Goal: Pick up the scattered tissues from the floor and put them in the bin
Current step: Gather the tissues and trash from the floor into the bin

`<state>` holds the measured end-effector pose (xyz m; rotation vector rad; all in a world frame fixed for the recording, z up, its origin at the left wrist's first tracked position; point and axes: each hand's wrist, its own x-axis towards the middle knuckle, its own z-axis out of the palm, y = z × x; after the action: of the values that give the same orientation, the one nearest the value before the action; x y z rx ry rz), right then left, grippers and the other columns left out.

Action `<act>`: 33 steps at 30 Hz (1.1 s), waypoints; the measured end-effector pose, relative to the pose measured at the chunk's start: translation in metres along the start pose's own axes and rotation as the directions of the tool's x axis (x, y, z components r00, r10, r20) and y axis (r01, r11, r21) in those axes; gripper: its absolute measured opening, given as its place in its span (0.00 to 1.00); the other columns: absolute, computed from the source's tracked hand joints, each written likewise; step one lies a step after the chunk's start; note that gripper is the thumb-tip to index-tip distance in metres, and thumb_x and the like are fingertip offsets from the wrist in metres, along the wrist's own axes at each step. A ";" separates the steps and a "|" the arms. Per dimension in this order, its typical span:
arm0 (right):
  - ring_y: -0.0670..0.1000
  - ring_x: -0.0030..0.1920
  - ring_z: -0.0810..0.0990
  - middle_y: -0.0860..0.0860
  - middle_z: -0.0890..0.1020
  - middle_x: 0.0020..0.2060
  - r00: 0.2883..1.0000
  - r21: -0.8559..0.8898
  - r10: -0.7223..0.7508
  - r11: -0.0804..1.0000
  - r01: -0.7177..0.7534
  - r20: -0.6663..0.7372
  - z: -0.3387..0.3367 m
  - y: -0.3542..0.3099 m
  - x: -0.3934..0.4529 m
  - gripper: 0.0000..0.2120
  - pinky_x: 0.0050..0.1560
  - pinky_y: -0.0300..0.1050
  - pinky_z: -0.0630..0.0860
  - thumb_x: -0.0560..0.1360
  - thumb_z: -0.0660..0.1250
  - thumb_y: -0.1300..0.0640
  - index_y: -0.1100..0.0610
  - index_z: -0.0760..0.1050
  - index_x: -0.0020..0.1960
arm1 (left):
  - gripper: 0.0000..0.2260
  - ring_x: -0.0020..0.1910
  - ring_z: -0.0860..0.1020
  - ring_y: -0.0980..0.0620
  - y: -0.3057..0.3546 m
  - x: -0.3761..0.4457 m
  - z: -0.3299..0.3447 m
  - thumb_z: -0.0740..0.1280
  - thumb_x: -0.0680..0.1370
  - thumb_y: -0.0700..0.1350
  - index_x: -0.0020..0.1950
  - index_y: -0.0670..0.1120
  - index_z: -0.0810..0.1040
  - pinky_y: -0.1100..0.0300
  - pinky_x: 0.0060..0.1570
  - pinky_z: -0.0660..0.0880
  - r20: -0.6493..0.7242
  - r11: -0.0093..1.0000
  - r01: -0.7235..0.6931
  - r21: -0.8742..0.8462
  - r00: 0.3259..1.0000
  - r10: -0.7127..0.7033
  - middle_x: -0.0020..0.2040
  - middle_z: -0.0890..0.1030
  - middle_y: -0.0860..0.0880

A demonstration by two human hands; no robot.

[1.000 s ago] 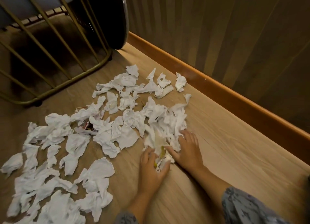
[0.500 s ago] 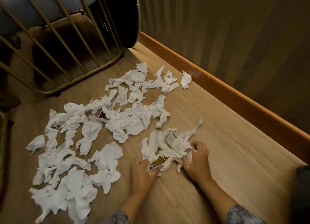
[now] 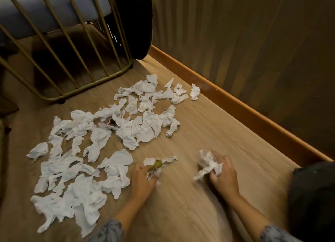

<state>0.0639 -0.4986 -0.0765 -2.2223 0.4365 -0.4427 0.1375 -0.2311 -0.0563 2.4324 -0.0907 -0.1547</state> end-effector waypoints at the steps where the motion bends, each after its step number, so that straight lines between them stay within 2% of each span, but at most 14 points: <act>1: 0.45 0.37 0.72 0.50 0.72 0.44 1.000 -0.041 -0.007 0.999 0.006 -0.012 -0.008 0.001 0.007 0.20 0.36 0.38 0.67 0.69 0.68 0.65 0.53 0.79 0.59 | 0.16 0.51 0.73 0.47 0.006 0.006 -0.004 0.72 0.72 0.44 0.58 0.39 0.80 0.62 0.51 0.67 -0.056 0.999 -0.019 0.029 0.998 0.020 0.53 0.72 0.45; 4: 0.49 0.38 0.72 0.47 0.68 0.45 0.998 -0.169 0.034 0.985 -0.024 0.056 -0.019 0.007 0.020 0.06 0.33 0.44 0.70 0.69 0.69 0.64 0.54 0.81 0.43 | 0.21 0.47 0.72 0.50 0.015 0.017 -0.005 0.70 0.67 0.55 0.47 0.38 0.81 0.60 0.45 0.71 -0.091 0.981 -0.186 0.050 0.978 0.190 0.51 0.71 0.46; 7: 0.55 0.54 0.71 0.49 0.68 0.55 0.977 -0.308 0.052 0.951 0.014 0.205 -0.014 0.015 0.014 0.04 0.42 0.49 0.76 0.69 0.70 0.57 0.52 0.75 0.40 | 0.30 0.62 0.71 0.48 0.017 0.019 0.010 0.71 0.62 0.66 0.49 0.42 0.83 0.59 0.56 0.72 0.060 0.963 -0.263 0.051 0.964 0.260 0.65 0.70 0.46; 9: 0.57 0.63 0.68 0.55 0.68 0.64 0.952 -0.359 0.000 0.926 0.115 0.306 -0.009 0.022 0.001 0.11 0.53 0.51 0.75 0.68 0.69 0.47 0.51 0.76 0.48 | 0.36 0.74 0.58 0.48 0.016 0.015 0.025 0.72 0.60 0.71 0.55 0.44 0.81 0.55 0.70 0.63 0.248 0.957 -0.275 0.086 0.937 0.247 0.77 0.59 0.50; 11: 0.60 0.68 0.65 0.58 0.68 0.69 0.925 -0.384 -0.109 0.887 0.255 0.364 -0.006 0.028 -0.016 0.24 0.64 0.57 0.69 0.68 0.67 0.37 0.51 0.76 0.57 | 0.46 0.77 0.46 0.50 0.013 0.007 0.040 0.64 0.58 0.78 0.62 0.47 0.77 0.52 0.75 0.54 0.379 0.926 -0.345 0.150 0.886 0.268 0.79 0.52 0.53; 13: 0.61 0.73 0.61 0.57 0.67 0.72 0.912 -0.401 -0.191 0.851 0.338 0.364 -0.003 0.031 -0.032 0.34 0.69 0.62 0.60 0.65 0.65 0.27 0.52 0.76 0.59 | 0.54 0.78 0.44 0.52 0.009 -0.004 0.053 0.53 0.56 0.83 0.69 0.47 0.71 0.48 0.75 0.53 0.422 0.878 -0.433 0.206 0.848 0.319 0.78 0.53 0.56; 14: 0.61 0.75 0.58 0.55 0.65 0.74 0.914 -0.406 -0.202 0.847 0.343 0.351 -0.001 0.033 -0.039 0.37 0.71 0.64 0.56 0.64 0.65 0.23 0.51 0.76 0.59 | 0.54 0.78 0.46 0.52 0.006 -0.011 0.059 0.53 0.57 0.83 0.71 0.47 0.69 0.48 0.75 0.52 0.418 0.866 -0.455 0.208 0.842 0.342 0.77 0.55 0.58; 16: 0.61 0.77 0.52 0.52 0.62 0.76 0.931 -0.382 -0.165 0.878 0.289 0.327 0.004 0.036 -0.050 0.36 0.73 0.67 0.50 0.64 0.64 0.23 0.49 0.76 0.59 | 0.48 0.77 0.53 0.54 0.003 -0.022 0.064 0.57 0.62 0.81 0.71 0.49 0.68 0.51 0.76 0.52 0.369 0.864 -0.477 0.163 0.842 0.395 0.72 0.62 0.59; 18: 0.59 0.76 0.57 0.53 0.67 0.73 0.936 -0.343 -0.187 0.894 0.288 0.298 0.011 0.040 -0.057 0.24 0.73 0.65 0.57 0.71 0.66 0.33 0.48 0.75 0.58 | 0.37 0.74 0.61 0.52 0.000 -0.029 0.067 0.58 0.70 0.75 0.65 0.48 0.75 0.50 0.73 0.60 0.311 0.856 -0.510 0.088 0.830 0.463 0.67 0.73 0.54; 21: 0.59 0.64 0.73 0.53 0.76 0.60 0.937 -0.192 -0.240 0.937 0.291 0.252 0.018 0.043 -0.062 0.12 0.62 0.46 0.72 0.71 0.70 0.48 0.52 0.75 0.51 | 0.18 0.61 0.72 0.54 -0.005 -0.033 0.071 0.60 0.79 0.60 0.53 0.48 0.78 0.50 0.58 0.74 0.182 0.850 -0.526 0.005 0.837 0.517 0.52 0.79 0.52; 23: 0.56 0.56 0.76 0.51 0.76 0.54 0.952 -0.131 -0.209 0.961 0.242 0.223 0.014 0.039 -0.059 0.10 0.52 0.39 0.71 0.71 0.72 0.51 0.54 0.76 0.47 | 0.13 0.54 0.73 0.58 0.000 -0.031 0.072 0.63 0.78 0.55 0.58 0.50 0.77 0.55 0.52 0.77 0.088 0.882 -0.467 -0.059 0.878 0.471 0.50 0.77 0.55; 26: 0.52 0.49 0.76 0.51 0.76 0.49 0.980 -0.078 -0.159 0.982 0.170 0.123 0.001 0.028 -0.041 0.09 0.47 0.44 0.74 0.70 0.74 0.54 0.55 0.77 0.47 | 0.18 0.51 0.74 0.61 0.020 -0.017 0.069 0.66 0.78 0.48 0.69 0.54 0.72 0.66 0.50 0.73 0.029 0.922 -0.367 -0.119 0.927 0.373 0.51 0.77 0.57; 29: 0.50 0.50 0.77 0.50 0.78 0.51 0.993 -0.016 -0.114 0.993 0.114 -0.024 -0.018 0.007 -0.018 0.17 0.48 0.40 0.73 0.69 0.74 0.57 0.55 0.77 0.56 | 0.12 0.51 0.79 0.55 0.055 0.007 0.057 0.69 0.77 0.43 0.60 0.51 0.81 0.65 0.49 0.74 -0.059 0.911 -0.379 -0.160 0.925 0.375 0.51 0.80 0.52; 33: 0.47 0.52 0.76 0.49 0.78 0.56 0.982 0.075 -0.032 0.996 0.047 -0.186 -0.050 -0.025 0.013 0.28 0.51 0.39 0.74 0.67 0.77 0.59 0.53 0.72 0.64 | 0.09 0.52 0.77 0.61 0.122 0.038 0.032 0.69 0.77 0.45 0.55 0.48 0.83 0.66 0.51 0.74 -0.091 0.850 -0.480 -0.217 0.877 0.472 0.52 0.81 0.51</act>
<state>0.0568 -0.5211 -0.0245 -2.1250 0.4649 -0.6798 0.1680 -0.3487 -0.0047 2.1018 -0.6218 0.0987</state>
